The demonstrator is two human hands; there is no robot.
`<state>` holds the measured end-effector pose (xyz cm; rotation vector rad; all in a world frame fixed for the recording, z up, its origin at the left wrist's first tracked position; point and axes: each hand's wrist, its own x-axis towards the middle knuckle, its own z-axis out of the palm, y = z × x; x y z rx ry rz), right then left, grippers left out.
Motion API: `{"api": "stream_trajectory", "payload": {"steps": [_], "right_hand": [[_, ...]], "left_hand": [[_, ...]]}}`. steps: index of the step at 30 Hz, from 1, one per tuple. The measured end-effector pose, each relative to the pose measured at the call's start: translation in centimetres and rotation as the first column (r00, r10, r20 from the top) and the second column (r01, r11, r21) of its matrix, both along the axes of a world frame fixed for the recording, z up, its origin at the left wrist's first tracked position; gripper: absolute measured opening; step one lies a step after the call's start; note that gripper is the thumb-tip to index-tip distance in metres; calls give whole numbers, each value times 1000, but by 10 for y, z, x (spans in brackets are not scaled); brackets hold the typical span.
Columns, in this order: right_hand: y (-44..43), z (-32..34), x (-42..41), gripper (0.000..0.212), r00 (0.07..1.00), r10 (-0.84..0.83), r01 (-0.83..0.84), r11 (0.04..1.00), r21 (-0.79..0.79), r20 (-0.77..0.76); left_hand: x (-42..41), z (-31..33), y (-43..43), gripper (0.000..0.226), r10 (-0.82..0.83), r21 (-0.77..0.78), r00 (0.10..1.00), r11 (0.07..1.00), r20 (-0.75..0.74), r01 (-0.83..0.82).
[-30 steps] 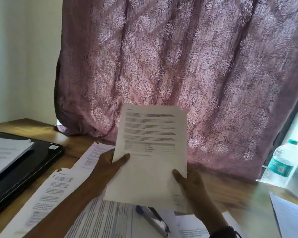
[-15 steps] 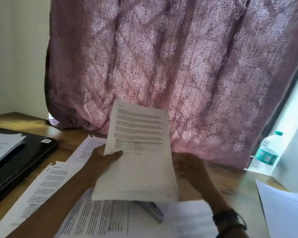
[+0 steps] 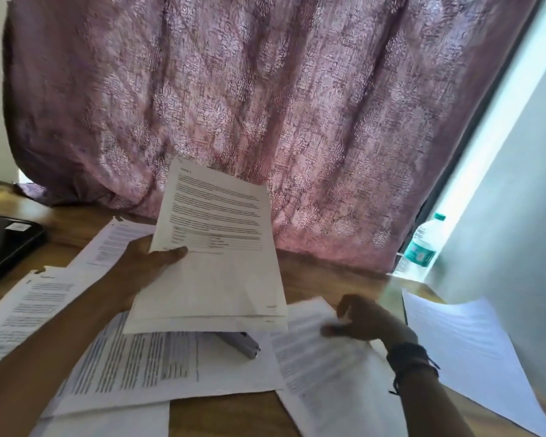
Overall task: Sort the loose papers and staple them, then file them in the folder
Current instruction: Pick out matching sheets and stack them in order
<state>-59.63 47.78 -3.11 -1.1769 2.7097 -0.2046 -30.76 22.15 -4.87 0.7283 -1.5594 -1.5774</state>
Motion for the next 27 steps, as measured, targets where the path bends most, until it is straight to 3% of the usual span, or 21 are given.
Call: {"api": "stream_trajectory", "payload": {"steps": [2,5,8,11,14,18,20,21,22,24,27], "right_hand": [[-8,-10,-9,80,997,-56,48,989,-141,-55],[-17,-23,-10,65,998,-49,45,996,-79,-49],[-19,-33,-7,62,982,-155,131,968,-214,-103],[-6,-6,-2,81,991,-131,131,991,-32,-7],[15,21,6,41,979,-85,57,987,150,185],[28,18,-2,47,968,-118,91,987,132,221],[28,-7,-35,89,973,-64,56,998,40,221],[27,-15,-48,96,974,-66,77,996,-42,217],[27,-16,-53,86,973,-100,126,985,-115,209],[29,-6,-45,45,970,-206,237,921,-309,130],[40,4,-45,27,894,-427,395,618,-680,132]], "left_hand": [[0,-1,0,38,-7,3,1000,1000,-11,7],[-1,-2,-2,36,-14,-2,1000,1000,-8,14],[-2,-3,-3,36,-10,-21,1000,1000,13,10],[-2,-3,-4,34,11,-26,1000,1000,26,-10],[-4,-2,-1,30,27,-17,998,1000,53,-26],[-5,4,8,36,37,-37,996,999,86,-34],[-4,6,11,39,38,-44,995,998,94,-34],[-4,7,12,40,27,-42,996,999,81,-23],[-4,8,14,40,16,-30,997,999,73,-14],[-4,11,16,38,-6,-15,999,1000,44,7],[-4,10,15,38,-21,-5,1000,1000,-5,21]]}}
